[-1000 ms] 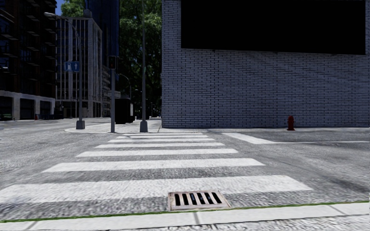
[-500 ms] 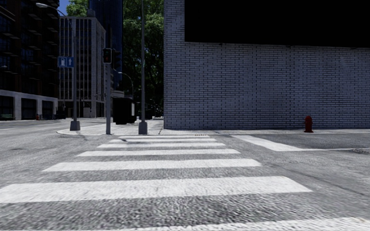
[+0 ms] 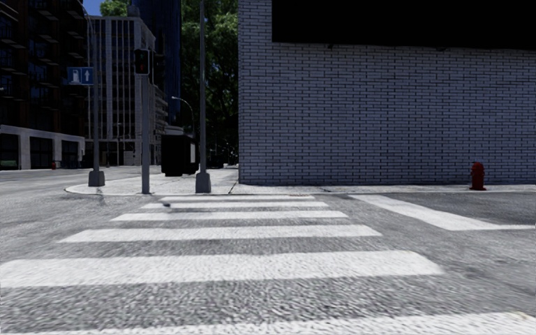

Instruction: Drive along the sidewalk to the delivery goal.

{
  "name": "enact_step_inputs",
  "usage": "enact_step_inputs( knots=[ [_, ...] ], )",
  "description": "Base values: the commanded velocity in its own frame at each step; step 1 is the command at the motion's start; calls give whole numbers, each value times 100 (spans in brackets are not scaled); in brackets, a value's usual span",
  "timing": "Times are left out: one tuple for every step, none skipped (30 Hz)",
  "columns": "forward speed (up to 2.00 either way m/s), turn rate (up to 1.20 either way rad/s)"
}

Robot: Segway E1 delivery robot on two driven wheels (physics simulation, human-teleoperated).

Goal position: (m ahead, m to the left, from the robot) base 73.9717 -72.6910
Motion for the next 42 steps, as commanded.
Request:
enact_step_inputs(
  knots=[
    [200,0],
    [200,0],
    [200,0],
    [200,0],
    [200,0],
    [200,0],
    [200,0],
    [200,0],
    [200,0],
    [200,0],
    [200,0],
    [200,0],
    [200,0],
    [200,0],
    [200,0],
    [200,0],
    [200,0],
    [200,0],
    [200,0],
    [200,0],
    [200,0],
    [200,0],
    [200,0],
    [200,0],
    [200,0],
    [200,0],
    [200,0],
    [200,0],
    [200,5],
    [200,49],
    [200,66],
    [200,66],
    [200,72],
    [200,69],
    [200,21],
    [200,6],
    [200,1],
    [200,1],
    [200,0],
    [200,0],
    [200,0],
    [200,0]
  ],
)
